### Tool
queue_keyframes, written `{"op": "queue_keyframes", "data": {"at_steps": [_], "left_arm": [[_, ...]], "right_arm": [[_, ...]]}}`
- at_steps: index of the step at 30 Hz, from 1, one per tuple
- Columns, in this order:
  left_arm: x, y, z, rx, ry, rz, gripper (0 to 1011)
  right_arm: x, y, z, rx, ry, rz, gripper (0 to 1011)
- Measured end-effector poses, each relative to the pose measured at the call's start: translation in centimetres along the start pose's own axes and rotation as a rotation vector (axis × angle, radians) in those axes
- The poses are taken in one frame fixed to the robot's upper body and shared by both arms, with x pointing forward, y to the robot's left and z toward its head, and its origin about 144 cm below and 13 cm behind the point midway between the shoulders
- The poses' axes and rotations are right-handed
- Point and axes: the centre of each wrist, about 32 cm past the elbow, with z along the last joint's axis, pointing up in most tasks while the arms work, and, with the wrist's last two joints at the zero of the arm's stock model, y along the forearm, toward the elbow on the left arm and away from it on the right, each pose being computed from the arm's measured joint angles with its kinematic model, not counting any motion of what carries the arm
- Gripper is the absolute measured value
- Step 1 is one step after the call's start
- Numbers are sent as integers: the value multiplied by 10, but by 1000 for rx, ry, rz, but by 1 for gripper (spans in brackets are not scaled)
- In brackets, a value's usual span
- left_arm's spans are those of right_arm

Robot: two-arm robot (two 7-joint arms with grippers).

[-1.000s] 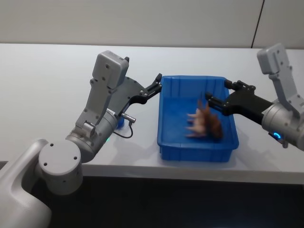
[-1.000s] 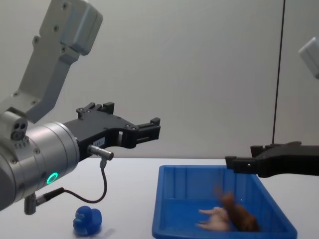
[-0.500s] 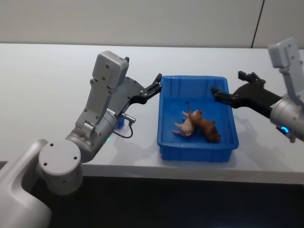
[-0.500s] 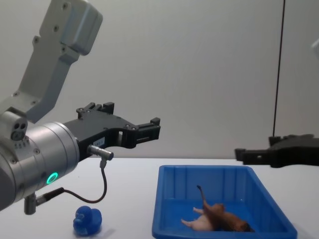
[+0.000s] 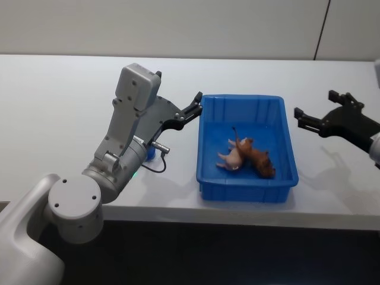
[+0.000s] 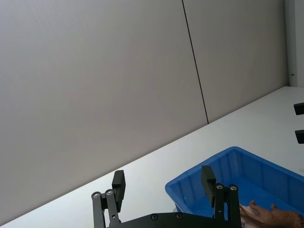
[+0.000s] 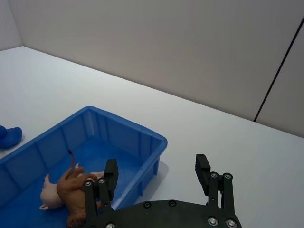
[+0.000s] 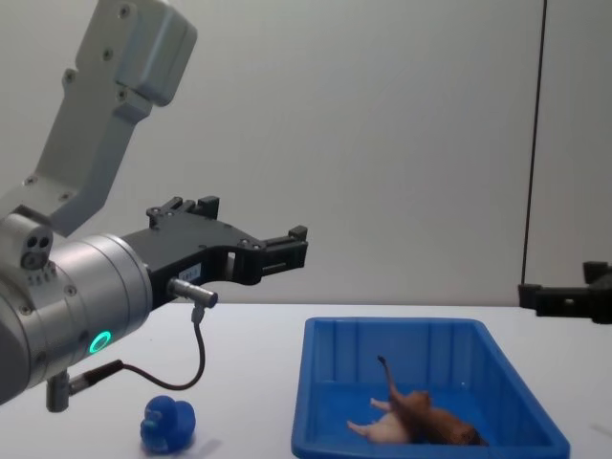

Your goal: Pick up the two dolls from the table and place them into the box.

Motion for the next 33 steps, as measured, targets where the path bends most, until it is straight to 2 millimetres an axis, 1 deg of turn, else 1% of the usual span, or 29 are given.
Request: {"op": "queue_keyframes", "data": {"at_steps": [12, 20, 26, 30, 33], "left_arm": [[5, 6, 1, 28, -26, 13, 1001], [13, 17, -3, 83, -33, 17, 1001], [19, 26, -15, 134, 7, 3, 1001], [22, 29, -23, 156, 31, -3, 1001], [27, 30, -33, 179, 57, -14, 1001]], "right_arm": [[9, -11, -4, 1, 1, -15, 1001], [11, -14, -5, 1, 1, -20, 1001], [12, -15, -5, 1, 1, -21, 1001], [13, -16, -5, 1, 1, -22, 1001], [13, -16, -6, 1, 1, -23, 1001]]}}
